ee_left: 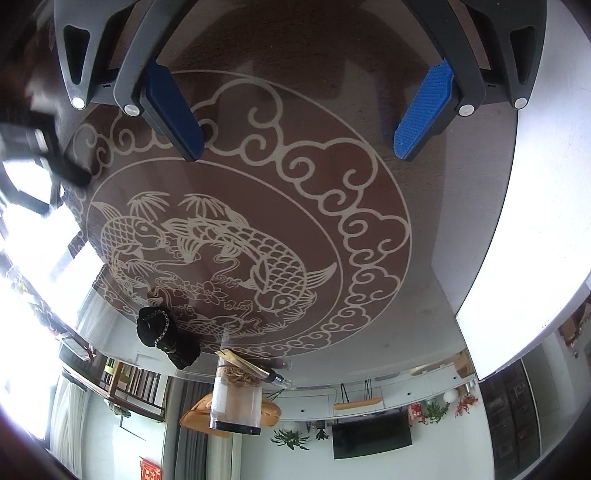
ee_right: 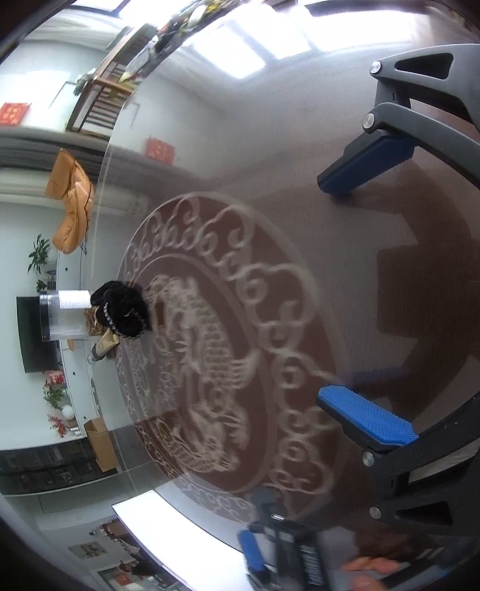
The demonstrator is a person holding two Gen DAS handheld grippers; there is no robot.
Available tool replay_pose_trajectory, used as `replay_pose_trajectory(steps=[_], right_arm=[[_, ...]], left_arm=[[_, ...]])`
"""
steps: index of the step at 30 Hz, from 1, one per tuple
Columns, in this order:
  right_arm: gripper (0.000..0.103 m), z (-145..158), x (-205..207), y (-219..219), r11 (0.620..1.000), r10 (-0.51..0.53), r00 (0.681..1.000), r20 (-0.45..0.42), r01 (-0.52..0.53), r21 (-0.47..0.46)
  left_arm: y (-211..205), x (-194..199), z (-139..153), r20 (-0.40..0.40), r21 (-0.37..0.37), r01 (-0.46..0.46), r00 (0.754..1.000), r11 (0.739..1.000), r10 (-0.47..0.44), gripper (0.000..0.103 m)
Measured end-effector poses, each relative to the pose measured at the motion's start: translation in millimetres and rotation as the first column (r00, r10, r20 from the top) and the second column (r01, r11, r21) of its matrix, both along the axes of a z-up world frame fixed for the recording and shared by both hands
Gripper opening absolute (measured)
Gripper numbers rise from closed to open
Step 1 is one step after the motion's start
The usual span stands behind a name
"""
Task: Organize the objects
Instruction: 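Grasp the second black sock bundle with the right tool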
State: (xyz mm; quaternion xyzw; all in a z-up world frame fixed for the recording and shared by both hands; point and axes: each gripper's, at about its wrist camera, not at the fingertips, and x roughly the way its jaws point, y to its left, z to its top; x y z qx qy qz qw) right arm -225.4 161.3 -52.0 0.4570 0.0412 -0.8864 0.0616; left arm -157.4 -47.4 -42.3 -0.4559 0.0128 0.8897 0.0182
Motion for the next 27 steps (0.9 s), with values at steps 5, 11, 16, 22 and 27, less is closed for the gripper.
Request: replay_pose_trajectory(steps=[5, 11, 16, 22, 27], right_arm=[[0.103, -1, -94, -27, 1.0, -0.025, 1.0, 0.001, 0.025, 0.001], [0.103, 0, -181, -48, 1.0, 0.002, 0.994, 0.105, -0.004, 0.015], [0.032, 10, -187, -39, 0.999, 0.037, 0.999, 0.036, -0.037, -0.014], [0.032, 8, -130, -3, 0.996, 0.089, 0.996, -0.024, -0.089, 0.002], [0.033, 7, -58, 33, 0.999, 0.047, 0.997, -0.06, -0.048, -0.014]], left_arm=[[0, 0, 0, 0.0, 0.0, 0.001, 1.0, 1.0, -0.001, 0.103], [0, 2, 0, 0.001, -0.003, 0.002, 1.0, 1.0, -0.002, 0.103], [0, 3, 3, 0.0, -0.002, 0.003, 1.0, 1.0, -0.003, 0.103], [0, 3, 3, 0.0, -0.002, 0.005, 1.0, 1.0, -0.005, 0.103], [-1, -2, 2, 0.003, 0.01, -0.01, 1.0, 1.0, 0.01, 0.103]])
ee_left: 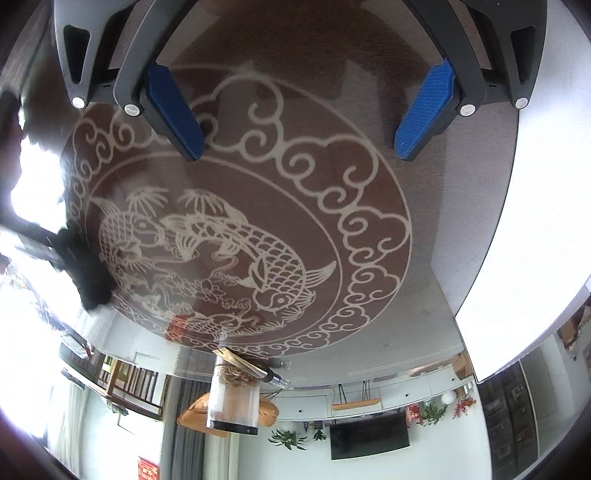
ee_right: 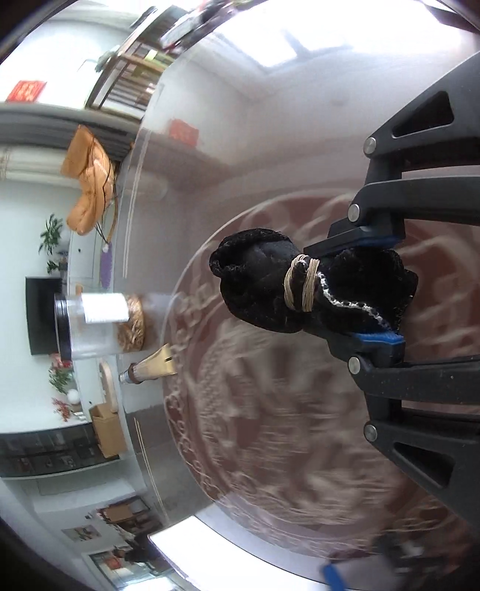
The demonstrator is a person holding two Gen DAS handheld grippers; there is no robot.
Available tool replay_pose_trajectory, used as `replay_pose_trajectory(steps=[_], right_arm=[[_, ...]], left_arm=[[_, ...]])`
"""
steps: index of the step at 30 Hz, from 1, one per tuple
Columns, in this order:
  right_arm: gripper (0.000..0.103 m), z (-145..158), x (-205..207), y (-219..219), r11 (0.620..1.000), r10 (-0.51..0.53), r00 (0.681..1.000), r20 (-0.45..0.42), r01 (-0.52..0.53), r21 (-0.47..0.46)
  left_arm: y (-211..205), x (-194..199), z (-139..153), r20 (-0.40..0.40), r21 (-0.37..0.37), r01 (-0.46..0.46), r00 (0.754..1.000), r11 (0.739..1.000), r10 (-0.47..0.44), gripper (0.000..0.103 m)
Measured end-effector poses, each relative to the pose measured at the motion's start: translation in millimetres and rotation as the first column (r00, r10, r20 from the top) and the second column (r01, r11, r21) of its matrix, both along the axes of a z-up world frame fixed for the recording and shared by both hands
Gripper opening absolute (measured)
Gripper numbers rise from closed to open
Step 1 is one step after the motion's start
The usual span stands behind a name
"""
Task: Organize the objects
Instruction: 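Grasp the second black sock bundle with the right tool, then grasp the gold cosmetic tube with the left tool and lift it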
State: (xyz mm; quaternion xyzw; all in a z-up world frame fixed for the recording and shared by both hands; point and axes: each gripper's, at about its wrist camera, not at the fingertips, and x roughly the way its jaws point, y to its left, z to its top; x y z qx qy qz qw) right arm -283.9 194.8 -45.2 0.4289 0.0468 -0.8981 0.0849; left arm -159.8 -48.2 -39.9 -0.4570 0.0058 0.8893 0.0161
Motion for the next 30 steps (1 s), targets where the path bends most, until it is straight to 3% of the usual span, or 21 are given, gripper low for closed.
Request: replay_pose_trajectory(steps=[4, 7, 8, 15, 22, 25, 27, 28, 29, 30], right_arm=[[0.033, 5, 31, 15, 0.999, -0.04, 0.999, 0.002, 0.04, -0.018], [0.036, 4, 40, 13, 0.999, -0.04, 0.999, 0.0, 0.04, 0.004], [0.037, 5, 37, 13, 0.999, -0.037, 0.999, -0.001, 0.037, 0.014], [0.038, 6, 37, 18, 0.999, -0.034, 0.999, 0.002, 0.034, -0.001], [0.04, 6, 36, 17, 1.0, -0.029, 1.0, 0.003, 0.029, -0.005], [0.041, 6, 34, 17, 1.0, -0.028, 1.0, 0.004, 0.028, -0.008], [0.041, 6, 34, 17, 1.0, -0.028, 1.0, 0.004, 0.028, -0.008], [0.041, 6, 34, 17, 1.0, -0.028, 1.0, 0.004, 0.028, -0.008], [0.041, 6, 34, 17, 1.0, -0.028, 1.0, 0.004, 0.028, -0.008], [0.041, 6, 34, 17, 1.0, -0.028, 1.0, 0.004, 0.028, -0.008]], left_arm=[[6, -52, 3, 0.09, 0.04, -0.017, 0.996, 0.999, 0.013, 0.103], [-4, -100, 11, 0.112, 0.265, -0.033, 0.994, 0.964, 0.003, 0.103], [-6, -122, 13, 0.128, 0.31, -0.06, 0.992, 0.949, 0.02, 0.103], [25, -236, 20, 0.101, 0.255, -0.071, 0.994, 0.964, 0.047, 0.103], [31, -300, 12, 0.076, 0.212, -0.147, 0.988, 0.966, 0.134, 0.103], [36, -316, 5, 0.076, 0.138, -0.169, 0.984, 0.976, 0.159, 0.103], [46, -322, 1, 0.081, 0.036, -0.14, 0.987, 0.99, 0.137, 0.103], [51, -323, -1, 0.083, -0.003, -0.11, 0.99, 0.994, 0.11, 0.098], [53, -317, 3, 0.034, 0.005, -0.062, 0.998, 0.998, 0.062, 0.084], [55, -312, 6, 0.003, 0.002, -0.032, 0.999, 0.999, 0.032, 0.051]])
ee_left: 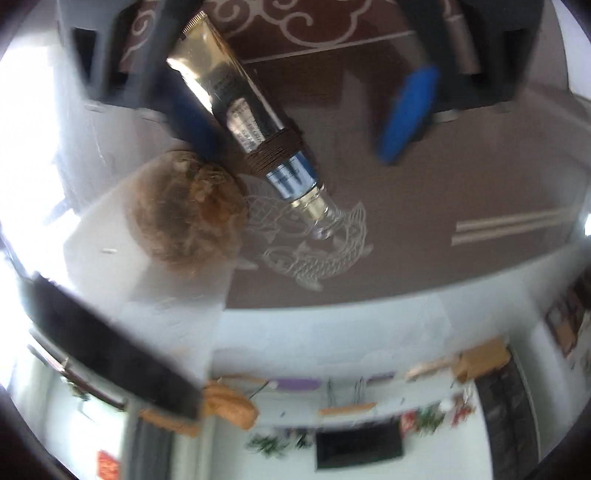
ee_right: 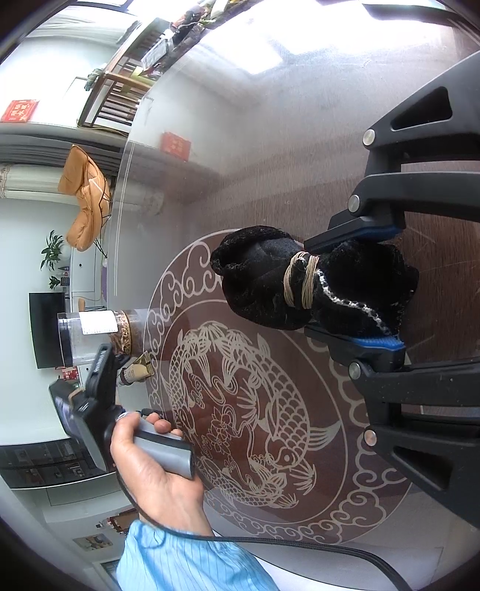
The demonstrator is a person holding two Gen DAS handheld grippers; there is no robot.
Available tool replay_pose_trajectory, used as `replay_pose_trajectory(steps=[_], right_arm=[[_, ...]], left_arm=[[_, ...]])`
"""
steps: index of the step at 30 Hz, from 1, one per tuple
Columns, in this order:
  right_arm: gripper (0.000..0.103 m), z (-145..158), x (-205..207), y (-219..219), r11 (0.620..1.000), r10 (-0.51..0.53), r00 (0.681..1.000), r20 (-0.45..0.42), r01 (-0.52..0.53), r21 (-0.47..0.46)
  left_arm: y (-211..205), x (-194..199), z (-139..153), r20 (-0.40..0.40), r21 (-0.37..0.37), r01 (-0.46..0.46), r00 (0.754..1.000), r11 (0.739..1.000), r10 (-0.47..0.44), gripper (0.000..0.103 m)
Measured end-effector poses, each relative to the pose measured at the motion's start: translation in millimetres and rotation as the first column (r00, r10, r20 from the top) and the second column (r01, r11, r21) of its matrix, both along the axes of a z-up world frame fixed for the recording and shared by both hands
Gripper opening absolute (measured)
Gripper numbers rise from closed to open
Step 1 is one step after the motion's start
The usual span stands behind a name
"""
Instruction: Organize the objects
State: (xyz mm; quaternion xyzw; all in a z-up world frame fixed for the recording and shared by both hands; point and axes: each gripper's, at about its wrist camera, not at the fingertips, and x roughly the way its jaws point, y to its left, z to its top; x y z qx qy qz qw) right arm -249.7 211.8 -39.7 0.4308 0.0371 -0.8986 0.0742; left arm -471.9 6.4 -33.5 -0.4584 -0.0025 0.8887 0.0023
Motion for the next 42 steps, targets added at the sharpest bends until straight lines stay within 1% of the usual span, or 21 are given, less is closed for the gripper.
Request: replay_pose_trajectory(steps=[1, 2, 3, 6, 8, 11, 13, 14, 16, 18, 20, 22, 24, 26, 27, 28, 29, 30, 31, 35, 42], right_arm=[[0.041, 0, 0, 0, 1.0, 0.0, 1.0, 0.0, 0.0, 0.0], [0.041, 0, 0, 0, 1.0, 0.0, 1.0, 0.0, 0.0, 0.0], [0.04, 0, 0, 0, 1.0, 0.0, 1.0, 0.0, 0.0, 0.0], [0.04, 0, 0, 0, 1.0, 0.0, 1.0, 0.0, 0.0, 0.0], [0.04, 0, 0, 0, 1.0, 0.0, 1.0, 0.0, 0.0, 0.0], [0.04, 0, 1, -1, 1.0, 0.0, 1.0, -0.002, 0.0, 0.007], [0.04, 1, 3, -1, 1.0, -0.006, 1.0, 0.0, 0.006, 0.001], [0.041, 1, 10, -2, 1.0, -0.008, 1.0, 0.0, 0.008, -0.006], [0.041, 0, 22, -9, 1.0, 0.006, 1.0, 0.0, -0.006, 0.003], [0.041, 0, 36, -18, 1.0, 0.015, 1.0, 0.0, -0.015, 0.002], [0.041, 0, 49, -28, 1.0, 0.025, 1.0, -0.001, -0.025, 0.005], [0.04, 0, 60, -38, 0.999, 0.044, 0.999, -0.003, -0.044, 0.012], [0.04, 0, 67, -45, 0.998, 0.057, 0.998, -0.004, -0.057, 0.02], [0.041, 0, 68, -46, 0.998, 0.053, 0.999, -0.007, -0.053, 0.032], [0.043, -1, 68, -45, 0.998, 0.05, 0.999, -0.005, -0.049, 0.029], [0.047, -1, 67, -43, 0.999, 0.042, 0.999, -0.002, -0.042, 0.021], [0.067, -3, 66, -41, 0.999, 0.037, 0.999, 0.008, -0.037, 0.01], [0.089, -5, 64, -41, 0.999, 0.038, 0.999, 0.026, -0.038, -0.001], [0.092, -6, 64, -41, 0.999, 0.04, 0.999, 0.034, -0.04, -0.002], [0.095, -7, 64, -49, 0.997, 0.064, 0.997, 0.034, -0.065, 0.029], [0.095, -7, 62, -45, 0.998, 0.059, 0.998, 0.038, -0.059, 0.002]], left_arm=[[1, 4, 1, -0.014, -0.014, 0.022, 1.0, 1.0, -0.022, 0.038], [2, 11, 2, -0.018, -0.017, 0.052, 0.998, 0.999, -0.052, 0.031], [3, 15, 2, -0.019, -0.026, 0.068, 0.997, 0.997, -0.069, 0.029], [9, 47, 3, -0.035, -0.08, 0.139, 0.989, 0.987, -0.142, 0.029], [10, 81, 5, -0.045, -0.078, 0.175, 0.983, 0.981, -0.179, 0.029], [7, 142, 6, -0.057, -0.031, 0.227, 0.972, 0.973, -0.228, 0.029], [7, 192, 7, -0.062, -0.027, 0.263, 0.963, 0.964, -0.264, 0.029], [8, 226, 8, -0.062, -0.02, 0.286, 0.956, 0.958, -0.287, 0.029], [9, 275, 8, -0.063, -0.024, 0.312, 0.948, 0.95, -0.312, 0.029], [4, 325, 8, -0.063, -0.019, 0.326, 0.943, 0.945, -0.326, 0.029], [-9, 364, 7, -0.064, -0.007, 0.318, 0.946, 0.948, -0.318, 0.029], [-21, 387, 7, -0.065, 0.007, 0.294, 0.954, 0.956, -0.293, 0.029], [-32, 398, 6, -0.066, 0.024, 0.27, 0.961, 0.963, -0.268, 0.029], [-39, 403, 5, -0.067, 0.048, 0.264, 0.963, 0.963, -0.261, 0.039], [-45, 402, 4, -0.064, 0.06, 0.272, 0.961, 0.96, -0.268, 0.06], [-41, 397, 4, -0.056, 0.056, 0.278, 0.96, 0.959, -0.275, 0.094], [-36, 394, -2, -0.021, 0.027, 0.267, 0.964, 0.963, -0.267, 0.103], [-31, 390, -4, 0.0, -0.011, 0.265, 0.964, 0.964, -0.265, 0.103], [-29, 391, -5, 0.001, -0.009, 0.278, 0.96, 0.96, -0.278, 0.103], [-29, 395, -7, 0.002, -0.005, 0.277, 0.961, 0.961, -0.277, 0.103], [-26, 394, -6, 0.002, -0.006, 0.276, 0.961, 0.961, -0.276, 0.103]])
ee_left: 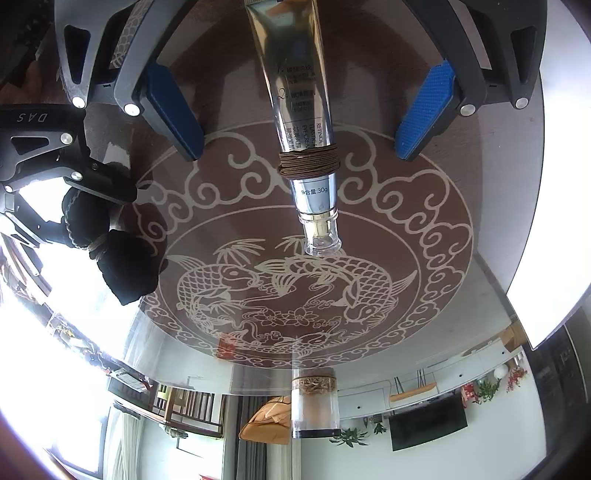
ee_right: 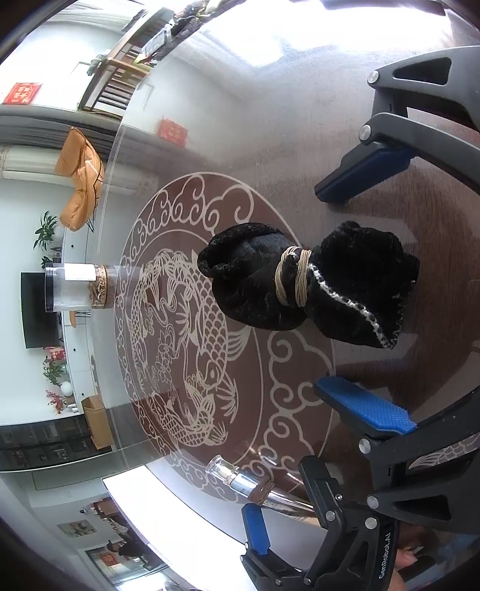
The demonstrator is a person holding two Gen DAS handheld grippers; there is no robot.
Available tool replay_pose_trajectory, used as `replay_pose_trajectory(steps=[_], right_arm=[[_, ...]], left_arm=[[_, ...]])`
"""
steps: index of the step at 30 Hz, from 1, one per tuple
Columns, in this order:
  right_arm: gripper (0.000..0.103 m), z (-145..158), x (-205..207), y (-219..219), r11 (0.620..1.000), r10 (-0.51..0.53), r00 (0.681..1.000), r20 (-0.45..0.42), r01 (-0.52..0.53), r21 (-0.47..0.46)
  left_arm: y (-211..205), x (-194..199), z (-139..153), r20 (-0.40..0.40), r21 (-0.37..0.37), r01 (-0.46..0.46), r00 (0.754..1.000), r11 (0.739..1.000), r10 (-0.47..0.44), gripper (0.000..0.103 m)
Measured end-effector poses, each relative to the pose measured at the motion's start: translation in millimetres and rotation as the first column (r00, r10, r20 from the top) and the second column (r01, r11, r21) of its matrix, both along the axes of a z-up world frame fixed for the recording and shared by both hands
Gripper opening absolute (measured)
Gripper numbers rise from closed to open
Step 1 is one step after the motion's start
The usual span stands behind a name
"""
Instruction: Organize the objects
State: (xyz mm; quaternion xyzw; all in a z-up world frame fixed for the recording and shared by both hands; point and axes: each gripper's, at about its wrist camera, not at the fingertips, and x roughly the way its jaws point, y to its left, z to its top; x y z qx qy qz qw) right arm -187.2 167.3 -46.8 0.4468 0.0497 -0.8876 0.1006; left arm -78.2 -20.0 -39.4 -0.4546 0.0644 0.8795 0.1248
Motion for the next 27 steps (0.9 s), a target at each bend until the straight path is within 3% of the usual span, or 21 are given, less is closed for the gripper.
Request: replay_pose_trajectory(steps=[14, 18, 21, 23, 25, 27], right_arm=[[0.1, -1, -1, -3, 1.0, -0.002, 1.0, 0.007, 0.002, 0.019], [0.103, -1, -3, -1, 1.0, 0.009, 1.0, 0.015, -0.009, -0.003], [0.103, 6, -10, 19, 0.99, 0.041, 0.996, 0.081, -0.03, -0.136], [0.103, 10, -15, 41, 0.975, -0.002, 0.989, 0.151, 0.036, -0.221], [0.103, 13, -19, 56, 0.969, -0.045, 0.98, 0.195, 0.091, -0.23], [0.103, 12, -19, 56, 0.982, -0.047, 0.978, 0.204, 0.082, -0.169]], left_arm=[[3, -4, 0, 0.003, 0.001, -0.001, 1.0, 1.0, 0.001, 0.103], [7, -21, 5, 0.067, -0.018, 0.013, 0.998, 1.0, -0.011, 0.103], [7, -32, 9, 0.121, -0.034, 0.042, 0.992, 0.999, -0.038, 0.103], [2, -31, 9, 0.115, -0.032, 0.038, 0.993, 0.999, -0.034, 0.103], [1, -29, 9, 0.098, -0.027, 0.035, 0.995, 0.999, -0.033, 0.103], [0, -28, 10, 0.076, -0.021, 0.025, 0.997, 0.999, -0.023, 0.103]])
